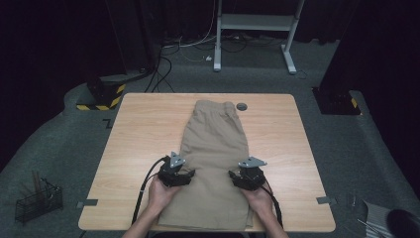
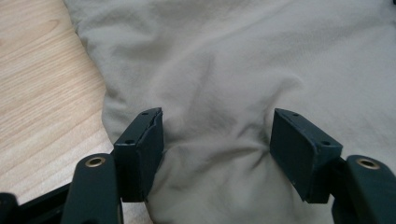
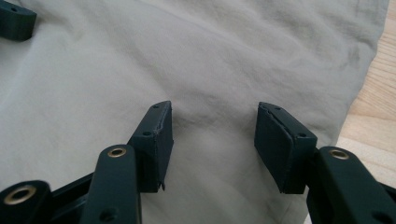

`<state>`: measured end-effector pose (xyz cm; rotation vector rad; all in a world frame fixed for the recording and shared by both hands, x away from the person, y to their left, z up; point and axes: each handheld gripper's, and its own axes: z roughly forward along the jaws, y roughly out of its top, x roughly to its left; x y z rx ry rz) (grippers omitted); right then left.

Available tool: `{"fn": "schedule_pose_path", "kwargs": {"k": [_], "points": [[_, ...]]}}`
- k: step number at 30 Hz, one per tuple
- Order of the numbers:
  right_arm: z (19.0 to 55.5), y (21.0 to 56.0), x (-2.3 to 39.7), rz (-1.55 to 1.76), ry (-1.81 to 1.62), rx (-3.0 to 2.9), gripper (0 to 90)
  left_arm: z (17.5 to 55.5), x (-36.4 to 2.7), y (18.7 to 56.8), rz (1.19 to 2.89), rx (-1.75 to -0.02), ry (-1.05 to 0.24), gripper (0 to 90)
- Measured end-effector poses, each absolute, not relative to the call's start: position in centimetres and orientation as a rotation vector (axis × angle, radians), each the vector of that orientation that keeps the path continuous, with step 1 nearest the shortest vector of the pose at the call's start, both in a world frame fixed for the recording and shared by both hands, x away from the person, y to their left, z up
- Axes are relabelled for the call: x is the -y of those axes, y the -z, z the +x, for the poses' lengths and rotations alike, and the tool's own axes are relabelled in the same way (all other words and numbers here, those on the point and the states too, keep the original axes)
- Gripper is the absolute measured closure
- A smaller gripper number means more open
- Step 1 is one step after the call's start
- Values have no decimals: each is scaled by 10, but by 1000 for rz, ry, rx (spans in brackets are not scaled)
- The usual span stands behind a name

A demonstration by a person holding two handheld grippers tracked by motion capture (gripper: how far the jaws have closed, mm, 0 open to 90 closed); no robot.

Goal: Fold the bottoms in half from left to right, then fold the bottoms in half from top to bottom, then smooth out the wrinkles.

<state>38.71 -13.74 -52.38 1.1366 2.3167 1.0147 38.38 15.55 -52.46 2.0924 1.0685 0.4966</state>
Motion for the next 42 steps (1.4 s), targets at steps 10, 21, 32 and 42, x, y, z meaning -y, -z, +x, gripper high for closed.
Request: {"fn": "schedule_pose_path", "kwargs": {"k": [10,21,32,42], "points": [[392,524,139,1144,-1012,-2313,465,393,-154,525,2093,-1055,-499,355],[409,523,141,1170,-997,-2301,466,409,-151,525,2082,-1071,-505,369],[431,520,140,1221,-958,-2284,486,429,-146,526,2067,-1085,-514,368],[437,515,140,1292,-922,-2295,442,431,-151,514,2080,-1119,-466,348]]}}
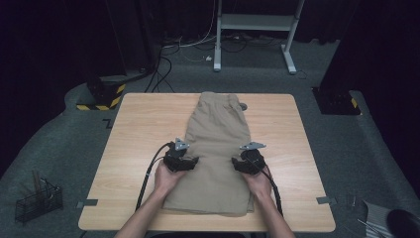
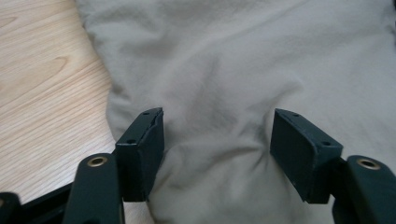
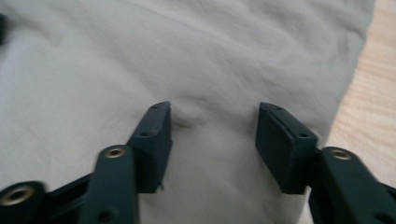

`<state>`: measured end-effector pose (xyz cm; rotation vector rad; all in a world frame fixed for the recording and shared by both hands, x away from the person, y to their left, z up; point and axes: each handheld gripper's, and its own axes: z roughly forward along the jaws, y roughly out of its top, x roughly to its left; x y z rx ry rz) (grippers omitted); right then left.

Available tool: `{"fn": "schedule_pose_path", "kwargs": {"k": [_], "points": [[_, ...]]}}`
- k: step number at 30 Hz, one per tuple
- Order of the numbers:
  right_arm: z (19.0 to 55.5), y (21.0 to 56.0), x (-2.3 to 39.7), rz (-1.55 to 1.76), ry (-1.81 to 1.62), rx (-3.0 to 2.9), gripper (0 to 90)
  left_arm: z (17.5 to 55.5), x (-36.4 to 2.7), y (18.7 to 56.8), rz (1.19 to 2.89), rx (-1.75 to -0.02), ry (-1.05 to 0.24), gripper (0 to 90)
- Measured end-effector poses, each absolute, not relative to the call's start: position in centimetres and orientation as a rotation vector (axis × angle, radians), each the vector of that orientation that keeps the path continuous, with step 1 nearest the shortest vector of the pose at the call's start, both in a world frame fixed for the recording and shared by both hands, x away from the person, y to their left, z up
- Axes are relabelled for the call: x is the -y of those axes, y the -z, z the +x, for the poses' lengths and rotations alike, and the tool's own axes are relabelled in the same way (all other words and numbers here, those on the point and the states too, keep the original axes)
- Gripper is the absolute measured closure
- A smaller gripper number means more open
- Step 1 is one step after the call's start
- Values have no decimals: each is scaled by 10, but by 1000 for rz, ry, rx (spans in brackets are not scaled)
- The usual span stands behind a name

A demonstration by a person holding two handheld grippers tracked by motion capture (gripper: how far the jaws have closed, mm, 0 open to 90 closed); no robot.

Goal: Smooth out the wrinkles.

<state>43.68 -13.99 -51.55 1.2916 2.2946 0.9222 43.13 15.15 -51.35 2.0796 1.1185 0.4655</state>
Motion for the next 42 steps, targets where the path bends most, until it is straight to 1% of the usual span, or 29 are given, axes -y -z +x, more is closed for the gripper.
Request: {"fn": "schedule_pose_path", "kwargs": {"k": [3,7,13,18,23,28,32,35,36,38,39,40,42], "points": [[426,508,150,1308,-965,-2266,453,426,-163,504,2041,-1127,-463,340],[419,502,165,1339,-989,-2234,447,423,-176,497,2042,-1165,-459,326],[415,506,180,1417,-948,-2217,443,423,-189,502,2017,-1241,-421,312],[409,512,182,1448,-945,-2188,460,424,-186,512,2031,-1263,-377,297],[413,515,176,1453,-941,-2200,456,427,-180,516,2025,-1279,-359,291],[415,515,168,1432,-901,-2205,456,427,-174,516,2053,-1276,-396,289],[414,516,162,1385,-866,-2200,473,428,-167,514,2112,-1278,-428,292],[415,516,161,1387,-873,-2201,485,428,-164,514,2119,-1278,-431,312],[416,516,161,1378,-877,-2209,510,428,-163,513,2122,-1275,-424,350],[416,516,162,1370,-879,-2213,526,428,-162,512,2128,-1271,-427,368],[417,516,162,1367,-883,-2214,548,428,-161,512,2126,-1272,-426,389],[418,516,161,1364,-889,-2215,580,427,-160,512,2127,-1266,-428,438],[417,516,160,1358,-893,-2219,625,426,-159,511,2135,-1252,-420,496]]}}
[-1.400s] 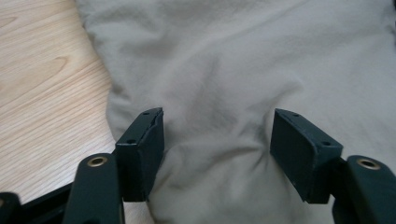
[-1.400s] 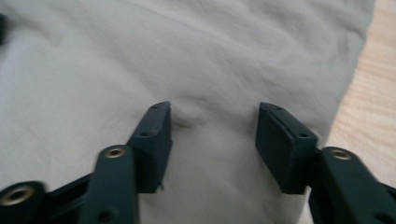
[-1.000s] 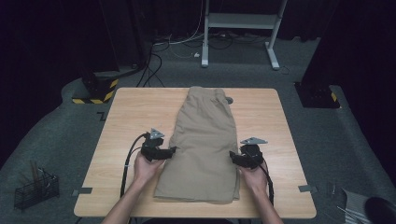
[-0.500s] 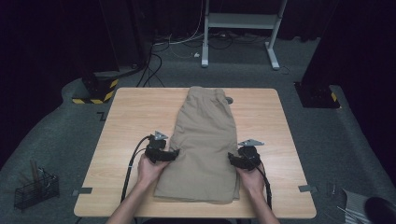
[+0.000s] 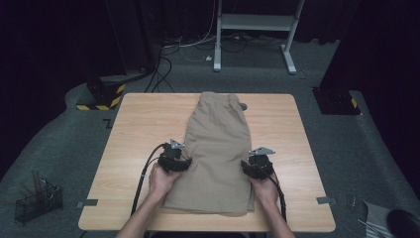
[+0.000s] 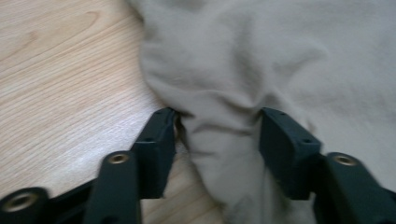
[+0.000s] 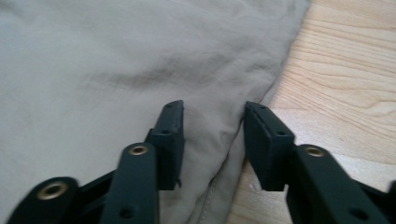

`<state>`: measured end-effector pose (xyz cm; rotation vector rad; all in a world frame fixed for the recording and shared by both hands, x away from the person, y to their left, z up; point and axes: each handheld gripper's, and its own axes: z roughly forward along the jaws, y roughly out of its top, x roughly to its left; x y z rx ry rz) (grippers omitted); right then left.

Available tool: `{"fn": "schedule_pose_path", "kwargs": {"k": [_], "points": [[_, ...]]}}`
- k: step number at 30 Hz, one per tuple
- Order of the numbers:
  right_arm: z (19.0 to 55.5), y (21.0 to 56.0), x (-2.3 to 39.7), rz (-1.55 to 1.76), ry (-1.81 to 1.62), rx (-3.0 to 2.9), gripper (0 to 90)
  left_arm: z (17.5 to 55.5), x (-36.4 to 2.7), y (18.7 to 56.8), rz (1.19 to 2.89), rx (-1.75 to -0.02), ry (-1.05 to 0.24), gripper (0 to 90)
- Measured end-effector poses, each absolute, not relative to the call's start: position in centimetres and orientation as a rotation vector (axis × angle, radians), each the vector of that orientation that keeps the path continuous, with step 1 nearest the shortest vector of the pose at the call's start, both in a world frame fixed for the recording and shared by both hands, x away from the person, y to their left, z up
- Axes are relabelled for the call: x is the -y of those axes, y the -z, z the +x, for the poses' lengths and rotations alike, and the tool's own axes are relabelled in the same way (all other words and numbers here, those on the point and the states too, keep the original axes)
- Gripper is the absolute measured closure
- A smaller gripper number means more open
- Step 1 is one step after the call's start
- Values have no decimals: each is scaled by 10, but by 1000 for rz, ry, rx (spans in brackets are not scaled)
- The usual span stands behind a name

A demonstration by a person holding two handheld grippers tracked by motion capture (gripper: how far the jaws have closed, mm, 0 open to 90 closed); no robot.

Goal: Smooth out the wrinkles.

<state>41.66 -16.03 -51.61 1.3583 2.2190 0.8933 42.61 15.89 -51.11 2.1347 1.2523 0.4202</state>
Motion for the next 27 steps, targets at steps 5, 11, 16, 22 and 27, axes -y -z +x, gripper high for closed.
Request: {"fn": "schedule_pose_path", "kwargs": {"k": [5,11,16,22,27], "points": [[415,517,160,1338,-918,-2224,678,426,-158,511,2132,-1239,-406,562],[413,517,158,1333,-930,-2238,778,426,-157,510,2135,-1220,-381,672],[413,517,159,1324,-949,-2253,827,426,-158,510,2131,-1214,-362,739],[412,518,159,1319,-960,-2258,854,426,-161,512,2112,-1192,-347,812],[413,519,162,1325,-994,-2260,869,429,-167,513,2087,-1187,-297,842]]}}
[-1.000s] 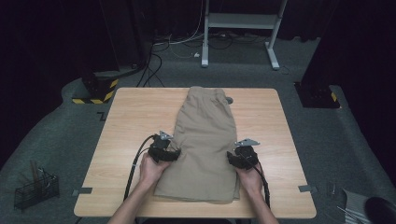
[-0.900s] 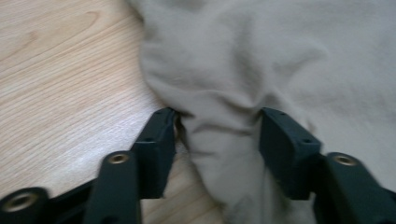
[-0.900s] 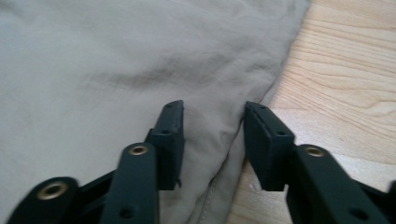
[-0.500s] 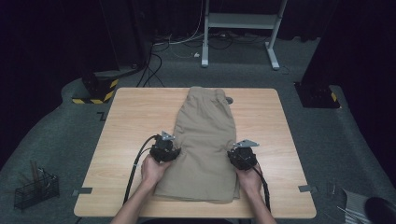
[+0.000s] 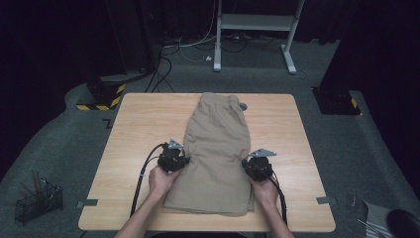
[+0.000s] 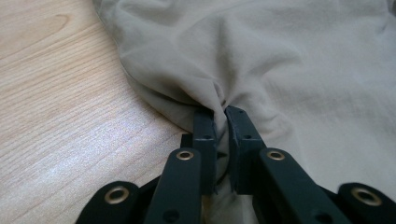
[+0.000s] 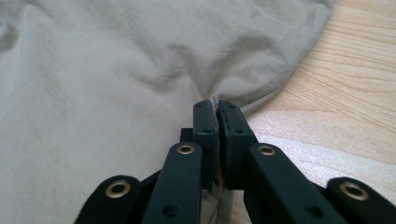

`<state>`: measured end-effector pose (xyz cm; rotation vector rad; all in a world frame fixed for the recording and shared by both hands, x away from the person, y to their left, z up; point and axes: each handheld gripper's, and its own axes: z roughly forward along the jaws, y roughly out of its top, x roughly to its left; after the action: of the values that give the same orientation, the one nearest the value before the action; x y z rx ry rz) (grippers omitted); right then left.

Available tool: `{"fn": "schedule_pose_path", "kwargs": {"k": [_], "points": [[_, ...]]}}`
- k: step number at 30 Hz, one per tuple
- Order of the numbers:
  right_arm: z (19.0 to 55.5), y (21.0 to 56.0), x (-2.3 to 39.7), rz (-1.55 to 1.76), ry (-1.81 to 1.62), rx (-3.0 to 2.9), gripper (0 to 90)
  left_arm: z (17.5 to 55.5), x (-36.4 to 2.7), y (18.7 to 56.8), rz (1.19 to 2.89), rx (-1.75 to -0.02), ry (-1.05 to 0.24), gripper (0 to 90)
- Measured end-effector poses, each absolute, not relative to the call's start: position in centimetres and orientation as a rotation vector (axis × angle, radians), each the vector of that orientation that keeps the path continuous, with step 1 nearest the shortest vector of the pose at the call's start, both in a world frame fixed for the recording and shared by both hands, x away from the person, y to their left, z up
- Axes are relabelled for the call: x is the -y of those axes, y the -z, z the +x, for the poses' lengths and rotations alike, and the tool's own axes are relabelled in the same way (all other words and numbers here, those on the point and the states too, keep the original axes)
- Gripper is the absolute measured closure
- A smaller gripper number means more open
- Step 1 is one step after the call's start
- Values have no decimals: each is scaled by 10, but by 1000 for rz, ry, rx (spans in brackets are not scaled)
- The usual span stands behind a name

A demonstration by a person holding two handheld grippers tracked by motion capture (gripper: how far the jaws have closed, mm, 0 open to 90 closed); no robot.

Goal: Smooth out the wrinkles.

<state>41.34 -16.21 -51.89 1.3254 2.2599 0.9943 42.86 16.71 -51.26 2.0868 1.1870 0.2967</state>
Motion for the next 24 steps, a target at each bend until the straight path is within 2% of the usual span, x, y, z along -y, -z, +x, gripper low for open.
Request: {"fn": "schedule_pose_path", "kwargs": {"k": [14,24], "points": [[413,514,170,1314,-1047,-2251,871,424,-179,502,2016,-1135,-242,871],[404,493,173,1222,-1098,-2211,872,421,-183,488,1932,-1088,-225,872]]}}
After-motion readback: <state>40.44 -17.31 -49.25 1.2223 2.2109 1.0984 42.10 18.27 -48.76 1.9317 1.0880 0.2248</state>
